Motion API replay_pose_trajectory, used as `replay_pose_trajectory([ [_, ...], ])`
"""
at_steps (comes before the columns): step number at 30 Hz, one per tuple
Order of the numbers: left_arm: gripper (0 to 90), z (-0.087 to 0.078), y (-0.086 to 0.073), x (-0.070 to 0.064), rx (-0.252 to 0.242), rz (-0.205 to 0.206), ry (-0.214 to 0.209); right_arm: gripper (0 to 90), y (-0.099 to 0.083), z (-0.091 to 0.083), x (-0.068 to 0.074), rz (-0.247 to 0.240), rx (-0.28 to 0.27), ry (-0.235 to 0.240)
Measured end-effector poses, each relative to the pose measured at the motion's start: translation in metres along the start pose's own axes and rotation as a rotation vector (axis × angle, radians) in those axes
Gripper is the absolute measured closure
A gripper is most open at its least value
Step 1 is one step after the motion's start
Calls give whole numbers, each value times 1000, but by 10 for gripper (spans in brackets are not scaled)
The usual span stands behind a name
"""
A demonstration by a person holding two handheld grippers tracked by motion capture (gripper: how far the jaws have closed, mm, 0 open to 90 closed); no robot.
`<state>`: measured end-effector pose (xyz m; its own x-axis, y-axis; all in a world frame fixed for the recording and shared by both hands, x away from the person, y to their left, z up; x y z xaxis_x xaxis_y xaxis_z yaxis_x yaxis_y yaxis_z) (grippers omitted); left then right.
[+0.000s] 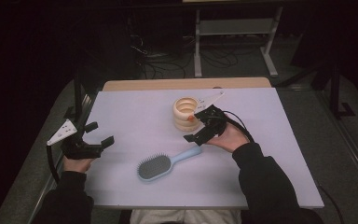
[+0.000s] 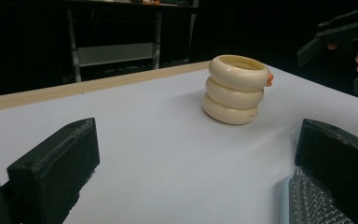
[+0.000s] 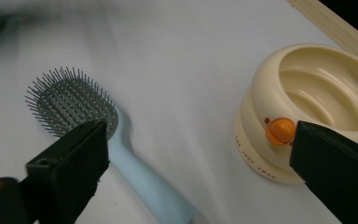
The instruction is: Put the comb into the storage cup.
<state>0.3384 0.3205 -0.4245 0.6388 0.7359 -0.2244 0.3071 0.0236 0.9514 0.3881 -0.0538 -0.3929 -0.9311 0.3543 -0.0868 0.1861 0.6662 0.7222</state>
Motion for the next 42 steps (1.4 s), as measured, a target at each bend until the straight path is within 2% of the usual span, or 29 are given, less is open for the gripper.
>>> replay_pose_trajectory([
  [1,0,0,0,0,0,1,0,65,0,0,0,0,0,0],
  [2,0,0,0,0,-1,3,1,111,1,3,0,-9,-1,2],
  [7,0,0,0,0,-1,0,0,161,2,8,-1,-29,-3,-1],
  [11,0,1,0,0,4,6,2,206,2,14,1,-52,15,3],
  [12,0,1,0,0,5,8,2,250,2,16,2,-65,21,2],
  [16,0,1,0,0,4,7,1,303,2,20,3,-85,29,9],
  [21,0,1,-1,0,8,9,-1,392,0,26,4,-92,38,48],
  [24,0,1,-1,0,8,9,-1,452,-1,32,7,-103,63,70],
  [30,0,1,-1,0,14,13,0,520,-3,41,8,-99,97,55],
  [33,0,1,-1,0,13,13,-2,624,-6,46,7,-84,121,64],
  [36,0,1,-1,0,15,14,-1,665,-8,50,6,-82,135,63],
  [42,0,2,-2,-1,22,22,0,841,-13,62,7,-79,173,65],
])
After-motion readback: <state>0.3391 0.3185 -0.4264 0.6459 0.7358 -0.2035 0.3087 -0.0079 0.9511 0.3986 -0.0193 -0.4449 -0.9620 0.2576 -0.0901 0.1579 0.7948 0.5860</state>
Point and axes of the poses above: each handheld gripper's, and its own axes: z roughly forward along the jaws, y roughly out of its top, x roughly to its left, the point moved 4 cm from there along z, roughly forward along the jaws, and after that the axes turned 5 degrees about -z, right-handed, at the moved point
